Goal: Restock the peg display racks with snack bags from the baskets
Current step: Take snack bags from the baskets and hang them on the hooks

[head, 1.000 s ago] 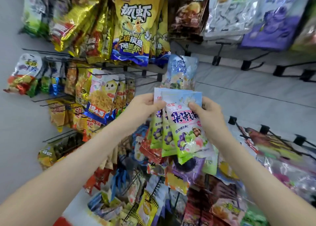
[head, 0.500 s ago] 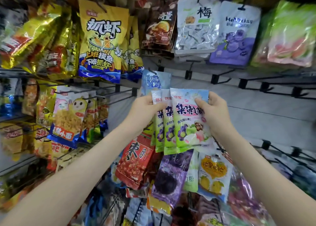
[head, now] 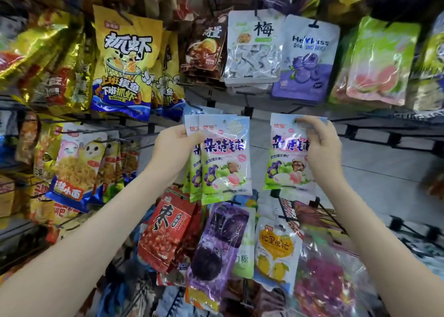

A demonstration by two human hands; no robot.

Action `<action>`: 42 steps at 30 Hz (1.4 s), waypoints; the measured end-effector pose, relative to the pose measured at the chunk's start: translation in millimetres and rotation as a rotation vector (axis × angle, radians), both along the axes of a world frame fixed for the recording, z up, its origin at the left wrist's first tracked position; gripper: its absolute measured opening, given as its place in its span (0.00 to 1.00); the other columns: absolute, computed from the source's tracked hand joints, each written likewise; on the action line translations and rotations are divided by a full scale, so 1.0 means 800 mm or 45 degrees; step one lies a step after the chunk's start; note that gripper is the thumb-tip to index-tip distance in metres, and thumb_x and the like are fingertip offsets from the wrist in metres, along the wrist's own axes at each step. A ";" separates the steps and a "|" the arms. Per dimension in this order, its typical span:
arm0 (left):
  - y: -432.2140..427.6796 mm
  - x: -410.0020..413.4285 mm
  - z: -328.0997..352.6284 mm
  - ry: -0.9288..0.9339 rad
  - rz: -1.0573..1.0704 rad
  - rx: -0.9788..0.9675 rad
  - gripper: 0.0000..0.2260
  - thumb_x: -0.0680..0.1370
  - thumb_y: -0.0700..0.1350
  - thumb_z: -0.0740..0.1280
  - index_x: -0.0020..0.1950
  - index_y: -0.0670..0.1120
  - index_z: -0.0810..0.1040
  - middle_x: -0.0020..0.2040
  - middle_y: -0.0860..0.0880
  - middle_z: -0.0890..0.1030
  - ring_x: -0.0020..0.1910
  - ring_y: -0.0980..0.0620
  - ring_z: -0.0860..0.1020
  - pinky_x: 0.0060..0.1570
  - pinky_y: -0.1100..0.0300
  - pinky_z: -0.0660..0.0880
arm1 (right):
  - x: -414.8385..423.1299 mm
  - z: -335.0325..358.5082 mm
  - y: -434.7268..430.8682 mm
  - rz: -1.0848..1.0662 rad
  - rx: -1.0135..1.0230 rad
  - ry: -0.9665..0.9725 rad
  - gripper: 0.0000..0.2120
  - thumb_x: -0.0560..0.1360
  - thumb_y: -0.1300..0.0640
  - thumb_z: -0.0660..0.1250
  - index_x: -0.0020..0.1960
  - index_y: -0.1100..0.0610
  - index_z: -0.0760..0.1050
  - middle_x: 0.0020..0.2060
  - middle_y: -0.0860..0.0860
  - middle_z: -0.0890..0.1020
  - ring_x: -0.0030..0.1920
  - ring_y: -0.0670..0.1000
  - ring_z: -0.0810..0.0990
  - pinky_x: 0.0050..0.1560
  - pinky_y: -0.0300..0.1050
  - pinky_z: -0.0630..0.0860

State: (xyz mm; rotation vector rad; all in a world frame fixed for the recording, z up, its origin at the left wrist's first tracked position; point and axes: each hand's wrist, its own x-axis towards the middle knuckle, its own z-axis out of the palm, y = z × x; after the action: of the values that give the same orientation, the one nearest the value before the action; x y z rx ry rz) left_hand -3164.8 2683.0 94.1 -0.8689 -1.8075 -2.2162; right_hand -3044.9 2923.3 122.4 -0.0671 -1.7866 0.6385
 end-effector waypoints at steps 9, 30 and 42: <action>0.023 0.013 0.010 0.031 0.017 -0.043 0.08 0.76 0.44 0.68 0.53 0.49 0.84 0.48 0.52 0.85 0.49 0.50 0.83 0.51 0.52 0.78 | -0.005 0.006 0.015 0.104 -0.188 -0.114 0.24 0.80 0.71 0.51 0.64 0.51 0.75 0.57 0.53 0.70 0.64 0.51 0.71 0.57 0.34 0.74; 0.060 0.019 0.016 0.056 -0.166 -0.110 0.08 0.78 0.40 0.67 0.55 0.43 0.82 0.45 0.51 0.84 0.28 0.66 0.77 0.28 0.74 0.70 | -0.063 0.007 0.061 -0.359 -0.191 -0.581 0.22 0.78 0.58 0.62 0.72 0.48 0.68 0.73 0.57 0.58 0.72 0.58 0.55 0.69 0.49 0.58; 0.068 0.032 -0.001 0.102 -0.394 -0.247 0.05 0.77 0.40 0.67 0.46 0.49 0.82 0.45 0.52 0.86 0.46 0.55 0.83 0.49 0.62 0.78 | 0.024 0.004 -0.030 0.528 -0.296 -0.489 0.06 0.77 0.62 0.66 0.47 0.53 0.79 0.42 0.53 0.82 0.37 0.48 0.82 0.38 0.41 0.79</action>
State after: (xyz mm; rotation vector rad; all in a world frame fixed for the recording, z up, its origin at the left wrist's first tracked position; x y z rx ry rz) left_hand -3139.0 2737.2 93.0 -1.3384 -1.9903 -2.1589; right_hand -3025.9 2899.0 125.6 0.0265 -2.1079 1.1950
